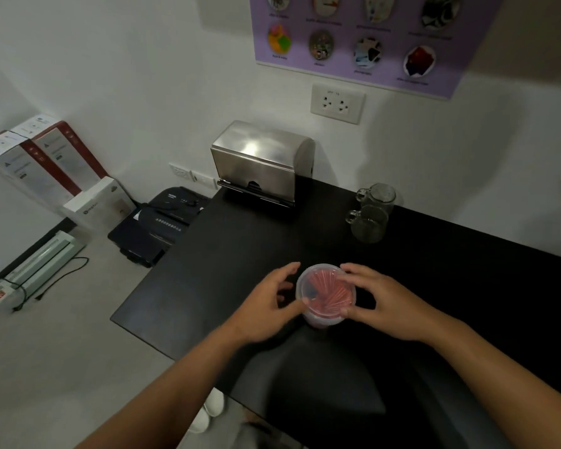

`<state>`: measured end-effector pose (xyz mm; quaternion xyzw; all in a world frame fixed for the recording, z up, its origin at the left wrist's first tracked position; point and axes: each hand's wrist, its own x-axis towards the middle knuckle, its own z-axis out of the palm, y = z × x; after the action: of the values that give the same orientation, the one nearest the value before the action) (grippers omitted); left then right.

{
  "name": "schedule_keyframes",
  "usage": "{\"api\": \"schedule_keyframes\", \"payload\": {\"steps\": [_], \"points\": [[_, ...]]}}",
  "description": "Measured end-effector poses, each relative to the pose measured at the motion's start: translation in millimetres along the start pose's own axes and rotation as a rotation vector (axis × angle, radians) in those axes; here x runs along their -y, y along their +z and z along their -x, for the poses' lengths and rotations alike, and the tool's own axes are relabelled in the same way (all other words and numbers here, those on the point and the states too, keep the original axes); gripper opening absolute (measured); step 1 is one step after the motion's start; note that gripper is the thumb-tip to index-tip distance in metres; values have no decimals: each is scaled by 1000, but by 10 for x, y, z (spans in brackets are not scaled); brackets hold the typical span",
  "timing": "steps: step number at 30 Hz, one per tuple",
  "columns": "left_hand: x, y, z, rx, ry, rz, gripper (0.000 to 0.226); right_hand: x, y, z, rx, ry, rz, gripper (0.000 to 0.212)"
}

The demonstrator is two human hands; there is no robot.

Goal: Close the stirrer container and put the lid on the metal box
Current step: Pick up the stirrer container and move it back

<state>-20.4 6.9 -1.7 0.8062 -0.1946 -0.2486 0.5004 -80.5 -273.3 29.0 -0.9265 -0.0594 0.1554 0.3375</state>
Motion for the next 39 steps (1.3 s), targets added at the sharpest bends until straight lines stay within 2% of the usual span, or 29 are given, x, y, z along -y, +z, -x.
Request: {"api": "schedule_keyframes", "payload": {"steps": [2,6,12,22,24,30,35,39], "points": [[29,103,60,-23,21,-20,94,-52,71,27,2,-17,30,80],[-28,214,90,-61,73,-52,78,-96,122,1,-10,-30,44,81],[-50,178,-90,-96,98,-30,75,-111,56,-187,-15,-33,43,80],[-145,-65,-977,-229,126,20,58,-69,-301,-929,-209,55,65,69],[-186,-103,-1194,-253,92,7,62,-83,-403,-1089,-241,98,88,69],[-346,-121,-1744,-294,40,35,49,-252,-694,-1477,-329,-16,40,46],[-456,-101,-2111,-261,-7,30,52,-388,-830,-1718,-373,26,-17,68],[-508,-123,-2320,-252,28,-10,49,-460,-933,-1849,-412,31,-82,64]]}}
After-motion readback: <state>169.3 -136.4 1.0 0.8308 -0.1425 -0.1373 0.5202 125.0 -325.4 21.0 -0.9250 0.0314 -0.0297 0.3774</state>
